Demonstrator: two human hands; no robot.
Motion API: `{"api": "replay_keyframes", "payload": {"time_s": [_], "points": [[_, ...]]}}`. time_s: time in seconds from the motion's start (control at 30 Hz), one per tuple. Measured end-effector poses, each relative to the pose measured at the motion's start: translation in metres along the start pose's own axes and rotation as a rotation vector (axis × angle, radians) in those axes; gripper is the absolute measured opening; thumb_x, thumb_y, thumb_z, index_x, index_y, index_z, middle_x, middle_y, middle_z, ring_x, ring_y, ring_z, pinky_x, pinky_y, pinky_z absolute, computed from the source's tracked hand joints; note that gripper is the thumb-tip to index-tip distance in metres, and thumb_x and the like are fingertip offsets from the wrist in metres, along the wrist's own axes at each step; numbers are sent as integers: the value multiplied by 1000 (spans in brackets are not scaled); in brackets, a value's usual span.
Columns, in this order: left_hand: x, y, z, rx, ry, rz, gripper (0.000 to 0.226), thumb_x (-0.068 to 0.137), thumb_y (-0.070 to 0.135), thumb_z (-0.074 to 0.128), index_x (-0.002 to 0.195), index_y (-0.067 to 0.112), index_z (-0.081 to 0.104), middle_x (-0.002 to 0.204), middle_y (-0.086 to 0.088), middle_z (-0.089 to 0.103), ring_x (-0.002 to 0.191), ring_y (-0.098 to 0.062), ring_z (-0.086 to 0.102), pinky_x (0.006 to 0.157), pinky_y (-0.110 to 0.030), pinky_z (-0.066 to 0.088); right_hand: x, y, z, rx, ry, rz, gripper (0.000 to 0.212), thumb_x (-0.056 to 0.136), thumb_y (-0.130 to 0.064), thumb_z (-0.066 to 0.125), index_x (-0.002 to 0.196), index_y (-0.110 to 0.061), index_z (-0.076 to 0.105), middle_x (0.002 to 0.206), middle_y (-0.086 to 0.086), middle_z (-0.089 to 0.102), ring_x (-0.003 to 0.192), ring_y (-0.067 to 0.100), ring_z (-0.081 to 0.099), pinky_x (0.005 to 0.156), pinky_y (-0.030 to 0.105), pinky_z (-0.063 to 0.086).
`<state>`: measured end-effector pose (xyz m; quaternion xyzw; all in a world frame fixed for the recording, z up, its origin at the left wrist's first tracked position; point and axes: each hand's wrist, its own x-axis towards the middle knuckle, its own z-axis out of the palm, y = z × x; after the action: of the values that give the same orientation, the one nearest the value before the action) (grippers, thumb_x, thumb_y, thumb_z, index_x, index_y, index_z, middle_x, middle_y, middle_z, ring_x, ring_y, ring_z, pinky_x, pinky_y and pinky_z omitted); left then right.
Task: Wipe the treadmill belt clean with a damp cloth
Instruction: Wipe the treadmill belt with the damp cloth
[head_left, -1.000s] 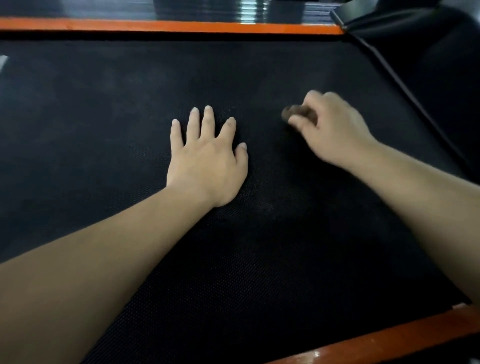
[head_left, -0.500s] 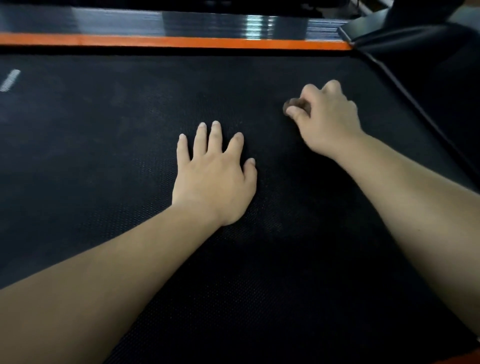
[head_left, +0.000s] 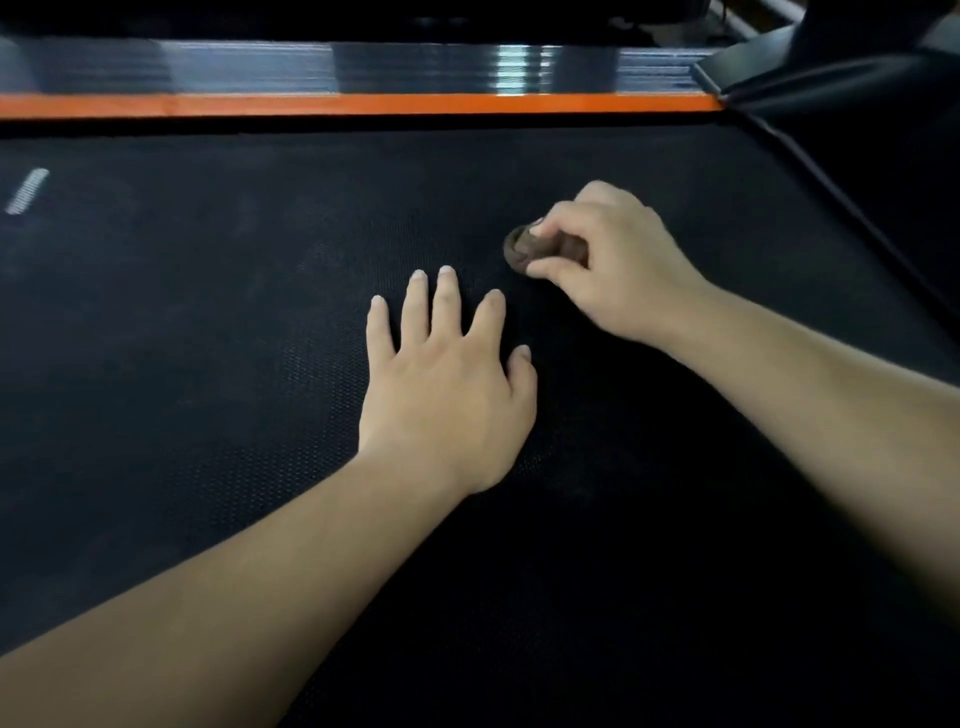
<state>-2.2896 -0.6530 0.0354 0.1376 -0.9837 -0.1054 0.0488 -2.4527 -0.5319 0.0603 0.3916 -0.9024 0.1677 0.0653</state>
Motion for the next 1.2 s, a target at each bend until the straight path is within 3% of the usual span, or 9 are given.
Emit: {"api": "replay_keyframes", "payload": {"time_s": [0.07, 0.23, 0.4, 0.47, 0.6, 0.7, 0.8, 0.97, 1.2], "points": [[0, 0, 0, -5, -3, 3, 59, 102, 52, 21, 155, 28, 22, 168, -12, 9, 155, -31, -2, 124, -55, -1, 8, 10, -6, 12, 15, -22, 31, 87, -42, 71, 113, -26, 72, 102, -1, 65, 96, 20, 58, 88, 41, 48], [1, 0, 0, -7, 3, 9, 60, 102, 53, 20, 156, 28, 20, 169, -12, 7, 155, -31, -4, 124, -55, -3, 64, 44, -5, -137, 150, 360, 28, 92, -45, 64, 114, -30, 71, 111, 2, 69, 111, 30, 58, 96, 47, 46], [1, 0, -1, 4, -6, 9, 61, 102, 53, 17, 158, 27, 16, 169, -12, 5, 155, -31, -5, 124, -56, -3, 43, 18, 7, -13, 47, 19, 31, 93, -35, 67, 122, -26, 69, 116, 1, 66, 110, 27, 54, 98, 41, 42], [1, 1, -1, 4, 4, 9, 61, 102, 53, 18, 157, 27, 18, 169, -13, 6, 155, -31, -4, 124, -56, -3, 57, 33, -1, -22, 51, 61, 31, 92, -35, 69, 122, -27, 70, 115, 0, 69, 109, 25, 57, 97, 38, 42], [2, 1, 0, -3, 3, 4, 62, 101, 54, 16, 157, 28, 18, 169, -12, 6, 156, -30, -6, 124, -55, -5, 101, 58, -2, -19, 193, 415, 29, 91, -43, 67, 115, -27, 73, 113, 1, 71, 111, 24, 61, 95, 36, 48], [2, 0, -1, 4, 7, 5, 63, 99, 54, 15, 157, 28, 18, 169, -12, 6, 156, -30, -6, 124, -55, -4, 104, 31, 14, 62, 130, 217, 22, 91, -42, 67, 108, -31, 75, 103, -11, 71, 103, 16, 61, 94, 35, 49], [1, 0, -1, -5, 15, 4, 64, 99, 54, 15, 157, 27, 19, 169, -12, 6, 156, -30, -6, 124, -55, -5, 98, 27, 17, 85, 110, 40, 24, 91, -38, 67, 112, -29, 75, 106, -7, 74, 99, 14, 64, 91, 33, 49], [1, 0, -1, -5, 9, 12, 62, 101, 54, 17, 157, 29, 13, 169, -10, -1, 155, -28, -14, 123, -53, -10, 129, 69, 9, -56, 246, 481, 25, 91, -41, 67, 111, -26, 73, 116, 7, 69, 112, 29, 60, 92, 38, 48], [2, 1, 0, 15, 10, 0, 66, 98, 55, 14, 158, 28, 17, 169, -11, 4, 156, -29, -9, 124, -54, -7, 98, 60, 6, 5, 131, 217, 31, 89, -42, 69, 110, -21, 73, 104, 3, 71, 100, 24, 62, 88, 38, 49]]}}
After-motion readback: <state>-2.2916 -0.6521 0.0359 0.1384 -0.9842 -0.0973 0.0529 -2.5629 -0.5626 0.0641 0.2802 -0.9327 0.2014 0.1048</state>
